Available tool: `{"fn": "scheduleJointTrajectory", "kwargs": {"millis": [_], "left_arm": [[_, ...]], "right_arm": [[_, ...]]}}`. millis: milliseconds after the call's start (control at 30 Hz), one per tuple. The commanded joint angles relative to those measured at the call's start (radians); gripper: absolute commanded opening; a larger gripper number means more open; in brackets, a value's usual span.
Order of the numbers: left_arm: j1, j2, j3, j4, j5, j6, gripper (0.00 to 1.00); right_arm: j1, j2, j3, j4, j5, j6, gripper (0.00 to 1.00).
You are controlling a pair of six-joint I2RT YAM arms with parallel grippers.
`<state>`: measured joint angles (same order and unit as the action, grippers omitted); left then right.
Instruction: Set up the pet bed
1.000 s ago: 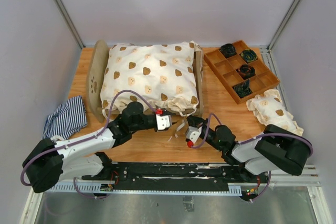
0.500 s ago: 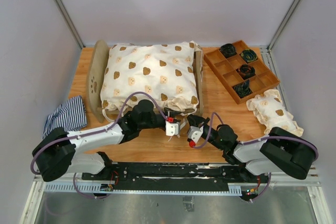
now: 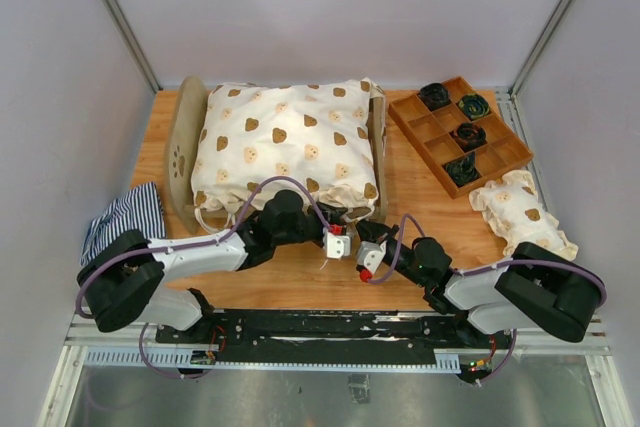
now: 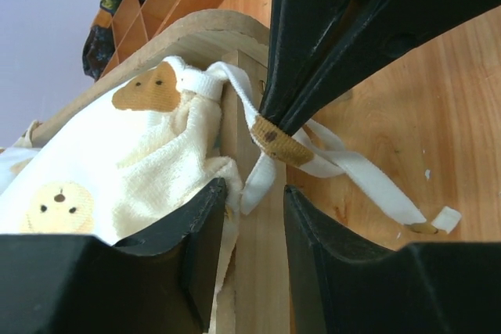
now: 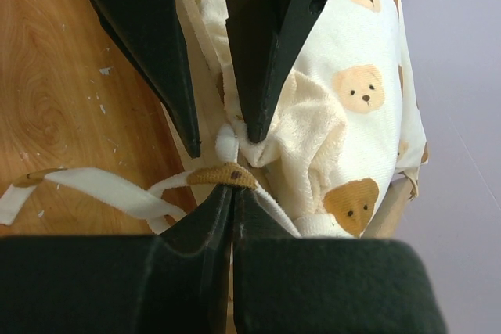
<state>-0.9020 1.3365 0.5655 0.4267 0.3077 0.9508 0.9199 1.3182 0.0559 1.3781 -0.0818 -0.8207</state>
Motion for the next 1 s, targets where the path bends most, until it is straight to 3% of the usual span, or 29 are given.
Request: {"fn": "scheduleJointTrajectory", "kwargs": {"millis": [0,100,267,433,500,567,633,700,967], "left_arm": [[-0.014,0.013,0.035,0.061,-0.016,0.037,0.40],[-0.015,0.019,0.038,0.060,-0.011,0.042,0.35],[-0.015,0.012,0.040,0.062,-0.003,-0.015,0.02],[-0.015,0.018,0.063,0.072,-0.013,-0.159,0.00],[-0.015,0.023,0.070,0.087,-0.034,-0.225,0.00],[-0.015,0.026,0.065,0.109,-0.049,-0.264,0.00],[-0.015,0.029,0.064,0.125,-0.073,-0.307,0.00],[-0.015,0.030,0.064,0.135,-0.087,-0.336,0.00],[-0.015,0.042,0.061,0.147,-0.110,-0.396,0.00]], "right_arm": [[-0.018,-0.001,-0.003,0.021,-0.015,-0.002,0.00],[-0.018,-0.001,-0.002,0.022,-0.011,0.000,0.00],[-0.019,-0.008,0.006,0.029,0.030,0.051,0.01],[-0.018,-0.109,0.009,-0.016,0.161,0.378,0.22],[-0.017,-0.212,0.012,-0.146,0.206,0.539,0.33],[-0.018,-0.336,0.068,-0.411,0.161,0.668,0.42],[-0.016,-0.441,0.134,-0.697,0.149,0.781,0.43],[-0.015,-0.515,0.151,-0.840,0.184,0.893,0.44],[-0.013,-0.740,0.129,-1.100,0.283,1.295,0.51]]}}
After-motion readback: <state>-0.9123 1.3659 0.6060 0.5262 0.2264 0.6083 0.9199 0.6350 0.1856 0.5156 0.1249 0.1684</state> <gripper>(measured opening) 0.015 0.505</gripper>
